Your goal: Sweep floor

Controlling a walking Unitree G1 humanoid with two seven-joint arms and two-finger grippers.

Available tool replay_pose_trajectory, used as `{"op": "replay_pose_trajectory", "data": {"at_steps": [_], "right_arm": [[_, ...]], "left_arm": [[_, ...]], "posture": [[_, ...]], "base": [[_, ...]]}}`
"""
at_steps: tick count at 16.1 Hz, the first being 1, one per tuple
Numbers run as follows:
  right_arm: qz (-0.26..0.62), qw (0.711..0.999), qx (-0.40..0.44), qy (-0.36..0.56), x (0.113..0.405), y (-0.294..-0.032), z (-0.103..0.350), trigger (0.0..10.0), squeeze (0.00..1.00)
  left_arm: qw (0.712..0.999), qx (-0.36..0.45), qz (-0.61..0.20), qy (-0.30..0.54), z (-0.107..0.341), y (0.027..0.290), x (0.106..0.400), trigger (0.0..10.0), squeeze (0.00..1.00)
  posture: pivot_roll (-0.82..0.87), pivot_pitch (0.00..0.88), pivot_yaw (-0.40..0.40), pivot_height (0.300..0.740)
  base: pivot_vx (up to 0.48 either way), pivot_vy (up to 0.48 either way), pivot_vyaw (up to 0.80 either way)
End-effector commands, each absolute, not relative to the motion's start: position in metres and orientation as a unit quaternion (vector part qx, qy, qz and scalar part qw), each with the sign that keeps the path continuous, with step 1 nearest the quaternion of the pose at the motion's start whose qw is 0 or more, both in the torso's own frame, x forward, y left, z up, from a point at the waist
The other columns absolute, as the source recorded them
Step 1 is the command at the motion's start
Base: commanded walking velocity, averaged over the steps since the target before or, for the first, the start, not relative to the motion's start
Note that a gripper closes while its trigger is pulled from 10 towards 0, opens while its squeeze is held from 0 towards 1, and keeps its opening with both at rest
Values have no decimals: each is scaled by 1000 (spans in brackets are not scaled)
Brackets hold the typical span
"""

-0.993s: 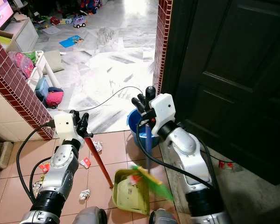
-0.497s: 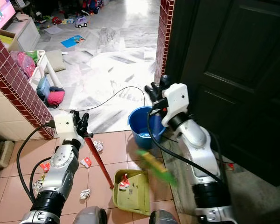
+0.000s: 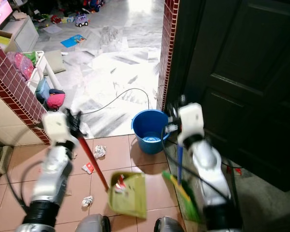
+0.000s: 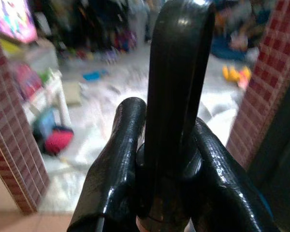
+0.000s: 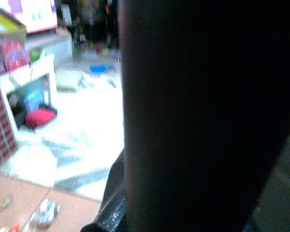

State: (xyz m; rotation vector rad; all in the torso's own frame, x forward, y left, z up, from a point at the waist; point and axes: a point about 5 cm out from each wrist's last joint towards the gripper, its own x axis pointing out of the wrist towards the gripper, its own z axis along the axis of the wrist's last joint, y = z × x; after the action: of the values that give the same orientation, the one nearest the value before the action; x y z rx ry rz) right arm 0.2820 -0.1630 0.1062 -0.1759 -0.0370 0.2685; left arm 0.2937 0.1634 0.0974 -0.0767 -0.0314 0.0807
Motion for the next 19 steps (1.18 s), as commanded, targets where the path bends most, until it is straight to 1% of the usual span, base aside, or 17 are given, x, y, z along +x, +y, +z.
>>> {"op": "replay_pose_trajectory", "data": {"at_steps": [1, 3, 4, 7, 9, 12, 13, 14, 15, 17, 19], "right_arm": [[120, 988, -101, -9, 282, -167, 99, 10000, 0], [101, 990, -99, 9, 281, -173, 89, 10000, 0], [89, 990, -110, 24, 282, -178, 82, 10000, 0], [80, 989, -115, 47, 286, -185, 71, 10000, 0], [82, 988, -117, 52, 287, -185, 67, 10000, 0], [88, 987, -120, 54, 286, -182, 63, 10000, 0], [92, 987, -121, 51, 287, -181, 61, 10000, 0], [93, 987, -121, 50, 287, -181, 59, 10000, 0], [92, 987, -121, 50, 287, -181, 59, 10000, 0], [94, 987, -120, 52, 287, -181, 59, 10000, 0], [96, 987, -121, 51, 287, -182, 58, 10000, 0]], "left_arm": [[995, -50, 51, -70, 125, 170, 297, 10000, 0], [992, -52, 65, -90, 139, 177, 296, 10000, 0], [989, -56, 75, -114, 153, 182, 295, 10000, 0], [982, -63, 67, -167, 181, 183, 297, 10000, 0], [974, -81, 72, -198, 205, 185, 300, 10000, 0], [970, -88, 67, -215, 220, 188, 300, 10000, 0], [969, -84, 75, -221, 227, 193, 302, 10000, 0], [965, -70, 102, -233, 238, 205, 305, 10000, 0], [964, -65, 110, -234, 239, 209, 306, 10000, 0], [963, -36, 142, -228, 241, 226, 311, 10000, 0], [962, -27, 160, -221, 240, 233, 312, 10000, 0]], "posture": [[-60, 0, 35, 740], [-49, 0, 33, 740], [-44, 0, 29, 740], [-33, 0, 22, 740], [-31, 0, 19, 740], [-32, 0, 19, 740], [-35, 0, 22, 740], [-40, 0, 26, 740], [-40, 0, 26, 740], [-47, 0, 28, 740], [-52, 0, 29, 740]], "base": [[0, 0, 0], [0, 0, 0], [0, 0, 0], [0, 0, 0], [0, 0, 0], [0, 0, 0], [0, 0, 0], [0, 0, 0], [0, 0, 0], [0, 0, 0], [0, 0, 0]]}}
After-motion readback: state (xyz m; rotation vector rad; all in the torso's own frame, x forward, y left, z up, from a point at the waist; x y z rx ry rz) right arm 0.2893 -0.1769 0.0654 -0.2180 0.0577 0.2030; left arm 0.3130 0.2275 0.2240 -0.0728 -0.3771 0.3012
